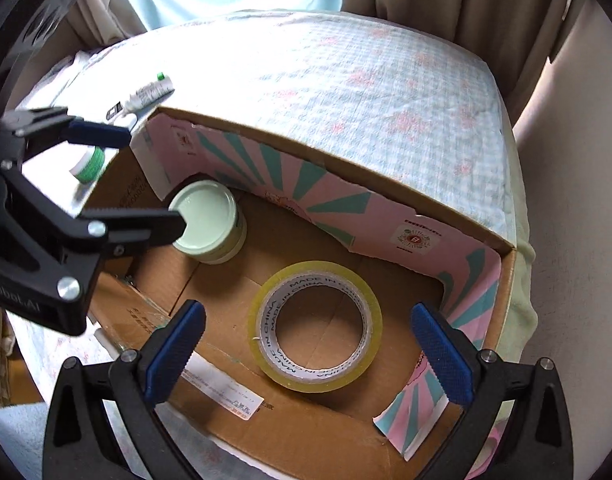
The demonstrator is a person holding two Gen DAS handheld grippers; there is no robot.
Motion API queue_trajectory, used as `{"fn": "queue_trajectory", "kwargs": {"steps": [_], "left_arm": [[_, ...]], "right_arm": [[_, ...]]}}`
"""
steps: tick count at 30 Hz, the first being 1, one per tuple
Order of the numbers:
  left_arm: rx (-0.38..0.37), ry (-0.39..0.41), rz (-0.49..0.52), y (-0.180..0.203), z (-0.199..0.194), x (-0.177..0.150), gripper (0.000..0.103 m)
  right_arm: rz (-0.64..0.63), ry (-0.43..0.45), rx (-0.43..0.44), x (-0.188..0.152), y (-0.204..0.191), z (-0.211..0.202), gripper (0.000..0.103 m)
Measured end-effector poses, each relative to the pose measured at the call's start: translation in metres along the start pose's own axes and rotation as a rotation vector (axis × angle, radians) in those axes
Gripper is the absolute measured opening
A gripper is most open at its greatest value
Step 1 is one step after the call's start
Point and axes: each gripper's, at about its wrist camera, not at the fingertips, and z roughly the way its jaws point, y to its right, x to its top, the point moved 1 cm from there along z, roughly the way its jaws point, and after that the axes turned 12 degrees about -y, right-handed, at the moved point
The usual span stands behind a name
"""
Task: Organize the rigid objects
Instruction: 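Carry the lid and tape roll into the cardboard box and open both grippers, then lift both grippers out of the box and move back toward the items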
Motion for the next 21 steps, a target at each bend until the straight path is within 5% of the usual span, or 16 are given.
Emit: {"fn": "queue_trajectory", "kwargs": {"steps": [12,21], "left_arm": [[0.0,0.05,-0.019,-0.001,-0.069,-0.027,0.103],[0.036,0.102,-0.093,-0.032,-0.146,-0.081,0.103]], "right_arm": [[-0.071,0.076,-0.033,-0.002,-0.016,-0.061,0.103],[-0.198,0.073,-0.003,0.0,-0.05,-0.105,0.103]]}}
